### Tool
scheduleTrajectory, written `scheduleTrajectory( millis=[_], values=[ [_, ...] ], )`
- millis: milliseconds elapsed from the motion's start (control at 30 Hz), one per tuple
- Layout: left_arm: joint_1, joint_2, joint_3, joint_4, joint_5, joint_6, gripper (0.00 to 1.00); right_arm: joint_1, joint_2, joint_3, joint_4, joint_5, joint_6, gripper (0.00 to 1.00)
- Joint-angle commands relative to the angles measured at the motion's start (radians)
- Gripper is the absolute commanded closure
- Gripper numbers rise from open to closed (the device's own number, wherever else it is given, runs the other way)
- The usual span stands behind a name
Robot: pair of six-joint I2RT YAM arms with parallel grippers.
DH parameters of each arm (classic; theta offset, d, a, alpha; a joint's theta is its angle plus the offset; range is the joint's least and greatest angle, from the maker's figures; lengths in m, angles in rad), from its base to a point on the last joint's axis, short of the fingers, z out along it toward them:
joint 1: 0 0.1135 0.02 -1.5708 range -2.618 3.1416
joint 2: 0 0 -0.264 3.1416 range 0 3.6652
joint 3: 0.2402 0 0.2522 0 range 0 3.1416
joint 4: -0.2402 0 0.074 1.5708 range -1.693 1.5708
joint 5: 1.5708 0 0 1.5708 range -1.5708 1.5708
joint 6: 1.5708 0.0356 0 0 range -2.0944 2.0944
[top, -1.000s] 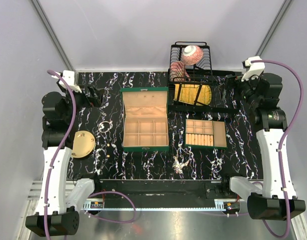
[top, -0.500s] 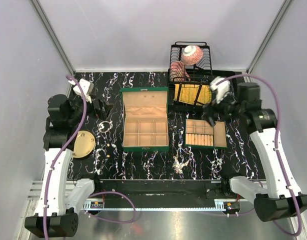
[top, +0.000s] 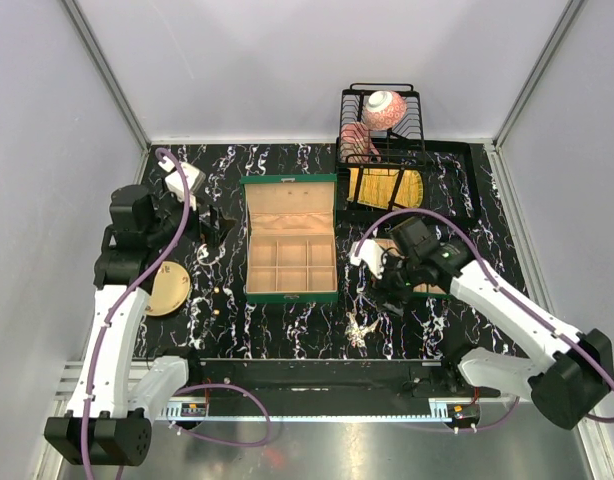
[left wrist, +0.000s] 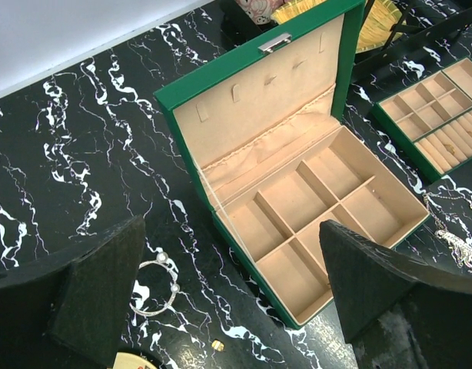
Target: Organize the mixed jewelry
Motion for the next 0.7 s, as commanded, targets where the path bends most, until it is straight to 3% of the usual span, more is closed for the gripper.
scheduleTrajectory(
  millis=[0, 367, 667],
  values=[
    [-0.006, 0.007, 0.03, 0.061, -0.046, -0.024, 0.01, 0.049, 0.052, -0.069, 0.17, -0.032, 0.043, 0.25],
    [-0.008, 0.028, 0.024, 0.1, -0.133, -0.05, 0.01, 0.192, 0.207, -0.108, 0.334, -0.037, 0.19, 0.3],
    [-0.006, 0.015, 0.007, 0.101, -0.161, -0.044, 0.01, 0.312, 0.285, -0.137, 0.387, 0.09, 0.221, 0.33]
  ],
)
